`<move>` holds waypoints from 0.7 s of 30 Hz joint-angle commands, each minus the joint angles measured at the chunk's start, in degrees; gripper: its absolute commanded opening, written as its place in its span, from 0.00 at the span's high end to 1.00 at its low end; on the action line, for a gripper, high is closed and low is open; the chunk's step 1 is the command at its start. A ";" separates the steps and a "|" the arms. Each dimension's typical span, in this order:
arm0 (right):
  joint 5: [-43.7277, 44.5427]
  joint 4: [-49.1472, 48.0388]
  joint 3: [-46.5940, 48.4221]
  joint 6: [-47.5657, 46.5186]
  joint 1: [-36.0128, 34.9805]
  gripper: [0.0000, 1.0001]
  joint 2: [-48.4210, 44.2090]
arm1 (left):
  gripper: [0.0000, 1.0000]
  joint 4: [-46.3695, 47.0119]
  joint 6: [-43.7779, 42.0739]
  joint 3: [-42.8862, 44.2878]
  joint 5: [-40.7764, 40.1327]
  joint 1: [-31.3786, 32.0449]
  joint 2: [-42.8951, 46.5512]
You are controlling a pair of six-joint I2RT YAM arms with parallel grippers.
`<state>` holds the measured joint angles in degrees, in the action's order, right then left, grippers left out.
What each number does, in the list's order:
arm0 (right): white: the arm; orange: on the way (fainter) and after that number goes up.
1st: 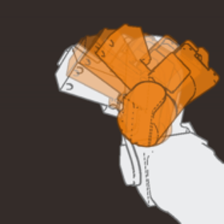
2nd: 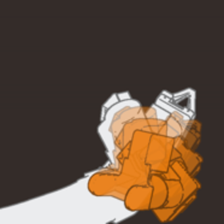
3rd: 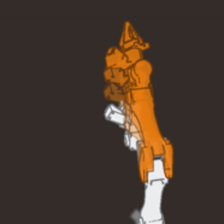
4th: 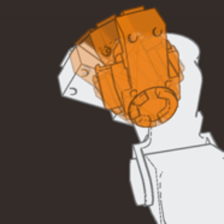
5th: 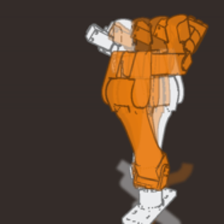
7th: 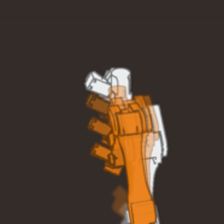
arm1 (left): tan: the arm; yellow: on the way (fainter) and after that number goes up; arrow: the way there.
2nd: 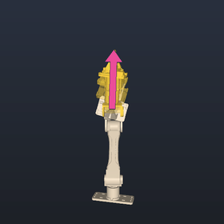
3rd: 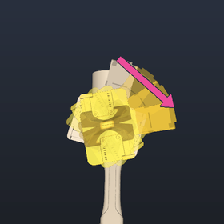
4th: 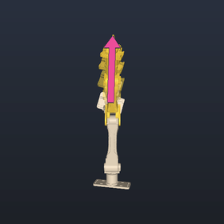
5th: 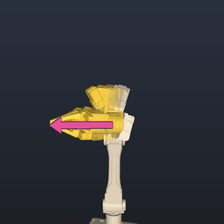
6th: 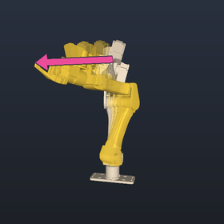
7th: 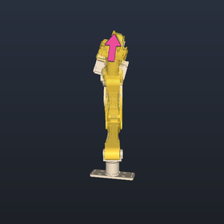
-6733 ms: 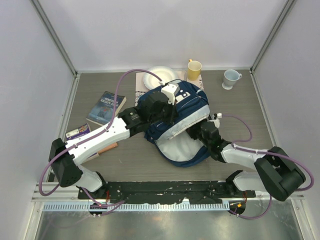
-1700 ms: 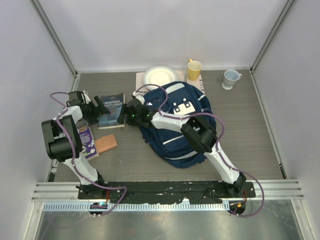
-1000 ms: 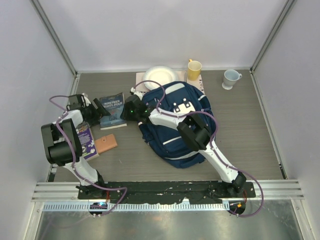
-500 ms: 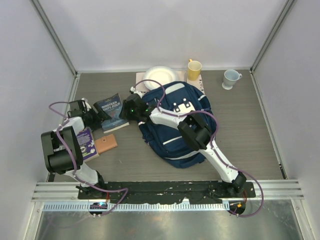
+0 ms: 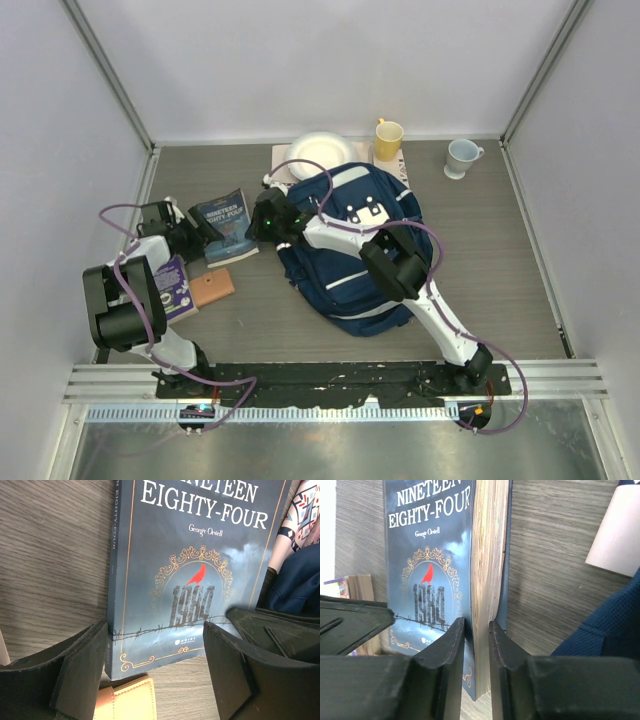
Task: Pack the student bag
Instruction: Pick up the book from the center of the board.
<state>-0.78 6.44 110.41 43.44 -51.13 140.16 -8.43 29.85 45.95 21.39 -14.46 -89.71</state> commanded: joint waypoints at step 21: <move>-4.94 -9.24 -11.96 7.09 0.24 0.99 -18.07 | 0.04 -6.86 2.32 5.81 0.32 1.27 12.62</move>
<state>-3.36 5.21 100.97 47.77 -51.13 130.74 -12.86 32.01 48.69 21.67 -13.41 -81.21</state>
